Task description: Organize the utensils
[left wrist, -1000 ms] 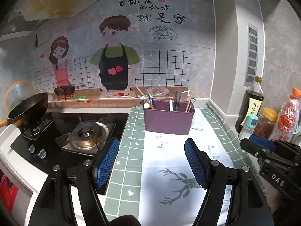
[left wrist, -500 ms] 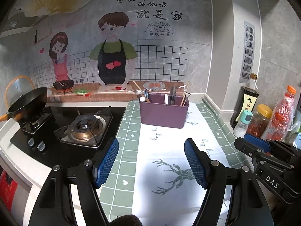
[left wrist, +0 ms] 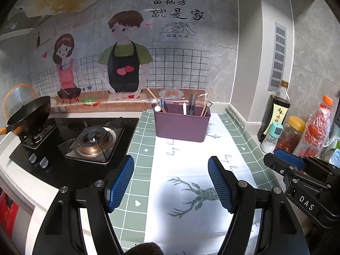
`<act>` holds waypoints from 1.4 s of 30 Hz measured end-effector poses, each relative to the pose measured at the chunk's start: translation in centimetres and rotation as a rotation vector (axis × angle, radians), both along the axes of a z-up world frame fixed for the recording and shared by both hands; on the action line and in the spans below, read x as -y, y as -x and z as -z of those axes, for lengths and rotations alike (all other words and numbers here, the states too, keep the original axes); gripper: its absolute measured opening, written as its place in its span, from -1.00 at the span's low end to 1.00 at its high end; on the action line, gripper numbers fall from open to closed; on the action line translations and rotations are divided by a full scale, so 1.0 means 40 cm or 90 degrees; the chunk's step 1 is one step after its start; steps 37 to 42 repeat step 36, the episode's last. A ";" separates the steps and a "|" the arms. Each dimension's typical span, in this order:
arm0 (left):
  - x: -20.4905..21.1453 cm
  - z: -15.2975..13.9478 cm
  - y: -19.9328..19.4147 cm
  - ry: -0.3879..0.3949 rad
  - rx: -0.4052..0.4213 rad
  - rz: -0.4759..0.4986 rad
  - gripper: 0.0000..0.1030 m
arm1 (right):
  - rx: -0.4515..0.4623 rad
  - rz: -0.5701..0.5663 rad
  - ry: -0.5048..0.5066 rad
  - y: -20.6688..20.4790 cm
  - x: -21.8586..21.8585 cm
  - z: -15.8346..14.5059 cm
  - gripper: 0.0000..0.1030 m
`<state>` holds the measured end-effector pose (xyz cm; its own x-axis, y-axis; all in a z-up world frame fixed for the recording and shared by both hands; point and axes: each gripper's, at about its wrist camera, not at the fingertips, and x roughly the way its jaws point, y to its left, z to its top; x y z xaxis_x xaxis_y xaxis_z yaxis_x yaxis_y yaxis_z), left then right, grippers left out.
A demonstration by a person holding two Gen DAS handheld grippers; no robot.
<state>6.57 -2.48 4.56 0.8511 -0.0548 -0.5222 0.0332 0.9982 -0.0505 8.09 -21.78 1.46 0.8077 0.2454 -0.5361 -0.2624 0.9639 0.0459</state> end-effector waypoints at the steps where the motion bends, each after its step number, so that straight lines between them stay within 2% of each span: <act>1: 0.001 0.001 0.000 0.000 -0.001 0.001 0.40 | 0.000 0.000 0.000 0.000 0.000 0.000 -0.50; 25: -0.013 0.025 -0.006 0.006 -0.022 -0.011 0.40 | 0.011 0.003 0.002 -0.003 0.002 -0.002 -0.43; 42: -0.037 0.029 -0.004 0.006 -0.015 -0.023 0.40 | 0.010 0.016 0.014 -0.010 -0.002 0.000 -0.37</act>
